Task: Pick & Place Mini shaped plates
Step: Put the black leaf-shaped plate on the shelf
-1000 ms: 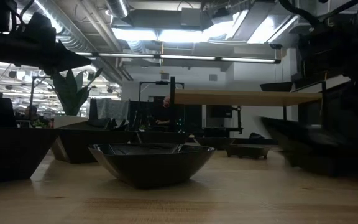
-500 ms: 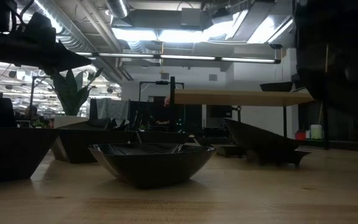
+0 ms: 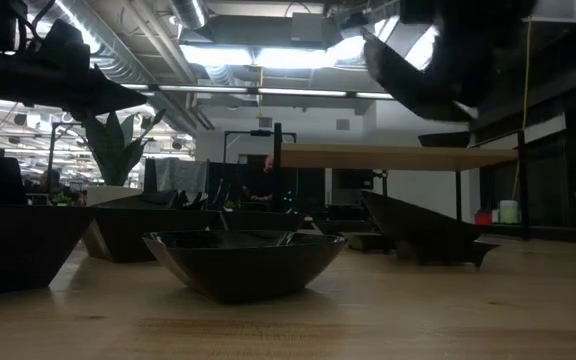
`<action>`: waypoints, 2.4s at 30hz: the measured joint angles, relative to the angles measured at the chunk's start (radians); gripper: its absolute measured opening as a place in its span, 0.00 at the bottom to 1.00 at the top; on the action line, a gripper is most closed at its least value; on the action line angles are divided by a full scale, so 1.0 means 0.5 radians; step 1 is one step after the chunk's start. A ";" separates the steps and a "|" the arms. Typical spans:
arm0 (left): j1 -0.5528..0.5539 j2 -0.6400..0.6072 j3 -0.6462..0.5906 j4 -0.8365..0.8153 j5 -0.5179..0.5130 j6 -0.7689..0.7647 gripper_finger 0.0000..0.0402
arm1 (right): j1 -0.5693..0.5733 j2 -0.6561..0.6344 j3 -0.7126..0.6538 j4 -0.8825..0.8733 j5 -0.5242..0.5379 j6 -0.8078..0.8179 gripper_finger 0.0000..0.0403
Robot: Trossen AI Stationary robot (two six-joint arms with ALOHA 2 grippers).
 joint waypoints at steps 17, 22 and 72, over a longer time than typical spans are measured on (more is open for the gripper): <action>0.000 0.000 0.000 -0.002 0.000 0.000 0.01 | -0.592 -0.001 0.462 -0.032 0.413 -0.692 0.02; 0.000 0.000 0.001 -0.002 0.000 0.000 0.01 | -0.847 -0.001 0.522 -0.033 0.413 -0.764 0.02; 0.000 0.000 0.001 -0.003 0.000 0.000 0.01 | -1.521 0.445 0.536 0.117 0.112 -0.371 0.02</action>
